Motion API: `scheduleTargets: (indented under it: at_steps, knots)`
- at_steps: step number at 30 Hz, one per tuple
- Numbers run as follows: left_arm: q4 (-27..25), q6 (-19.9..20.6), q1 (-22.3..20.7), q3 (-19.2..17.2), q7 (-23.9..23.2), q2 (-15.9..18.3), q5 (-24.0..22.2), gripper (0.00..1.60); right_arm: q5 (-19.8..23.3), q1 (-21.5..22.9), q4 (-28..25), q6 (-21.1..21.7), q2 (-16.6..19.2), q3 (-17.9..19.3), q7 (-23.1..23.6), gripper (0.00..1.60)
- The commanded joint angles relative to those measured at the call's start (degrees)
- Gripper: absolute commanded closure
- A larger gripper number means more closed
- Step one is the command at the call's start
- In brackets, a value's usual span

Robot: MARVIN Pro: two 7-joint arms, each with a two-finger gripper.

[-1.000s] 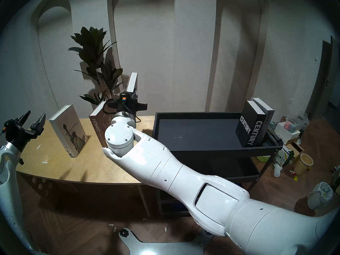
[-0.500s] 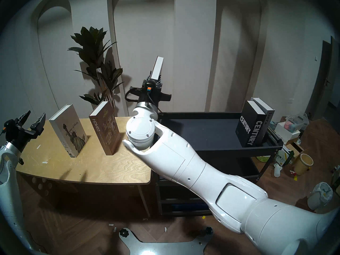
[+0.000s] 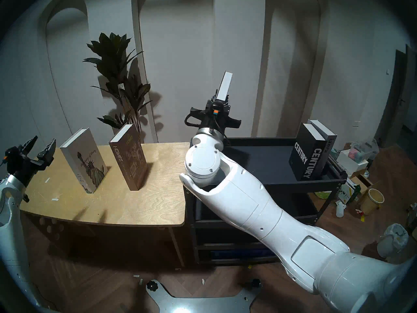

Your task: Move the books from the display table onto the shelf, standing them upright with spines facing out and tallest at one end

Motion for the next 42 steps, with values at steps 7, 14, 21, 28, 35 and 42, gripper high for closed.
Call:
scheduleTargets:
  at_steps: [7, 14, 21, 28, 35, 42]
  knots:
    - [-0.63, -0.23, -0.39, -0.20, -0.05, 0.40, -0.02, 0.00, 3.47, -5.40, -11.16, 3.55, 10.95, 6.03, 3.66, 1.60]
    - [-0.61, -0.22, -0.38, -0.19, -0.05, 0.40, -0.04, 0.00, 9.97, -6.70, -16.28, 7.40, 16.37, 10.56, 7.73, 1.60]
    - [-0.60, -0.22, -0.39, -0.19, -0.05, 0.40, -0.04, 0.00, 16.41, -7.33, -17.55, 12.44, 20.84, 15.59, 12.00, 1.60]
    - [-0.65, -0.24, -0.40, -0.20, -0.05, 0.42, -0.04, 0.00, 23.57, -8.15, -18.86, 18.73, 25.31, 19.57, 17.98, 1.60]
    - [-0.72, -0.27, -0.40, -0.22, -0.06, 0.44, -0.02, 0.00, 30.98, -9.17, -19.89, 25.84, 30.05, 23.19, 24.83, 1.60]
    - [-0.78, -0.29, -0.39, -0.24, -0.06, 0.45, 0.00, 0.00, 38.26, -10.28, -19.79, 33.56, 34.83, 29.13, 32.34, 1.60]
